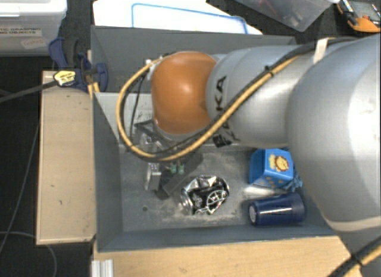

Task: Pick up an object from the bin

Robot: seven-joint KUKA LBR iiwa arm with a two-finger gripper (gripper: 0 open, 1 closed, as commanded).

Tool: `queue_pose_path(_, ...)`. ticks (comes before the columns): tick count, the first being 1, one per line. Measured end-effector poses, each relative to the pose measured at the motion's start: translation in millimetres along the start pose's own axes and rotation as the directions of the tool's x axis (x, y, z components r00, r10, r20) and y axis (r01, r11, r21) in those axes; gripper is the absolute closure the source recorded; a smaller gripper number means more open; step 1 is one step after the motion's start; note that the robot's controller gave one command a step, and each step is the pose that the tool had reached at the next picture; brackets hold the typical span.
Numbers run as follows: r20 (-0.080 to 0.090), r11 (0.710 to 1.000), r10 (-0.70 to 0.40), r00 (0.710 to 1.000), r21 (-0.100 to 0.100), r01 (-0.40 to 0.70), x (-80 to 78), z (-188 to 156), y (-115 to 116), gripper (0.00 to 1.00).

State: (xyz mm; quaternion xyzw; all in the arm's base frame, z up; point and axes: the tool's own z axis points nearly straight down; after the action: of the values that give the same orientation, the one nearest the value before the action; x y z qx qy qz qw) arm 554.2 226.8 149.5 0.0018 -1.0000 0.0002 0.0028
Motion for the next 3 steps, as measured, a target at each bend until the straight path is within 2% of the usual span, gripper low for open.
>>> queue_pose_path(1, 0.008, 1.000, 0.006, 1.000, -0.002, -0.006, -2.3, -5, -1, 0.00)
queue_pose_path(2, 0.006, 0.974, -0.226, 0.974, -0.001, 0.226, -28.9, 79, -81, 0.00)
queue_pose_path(3, 0.011, 0.929, -0.370, 0.929, 0.000, 0.370, -26.8, 41, -73, 0.00)
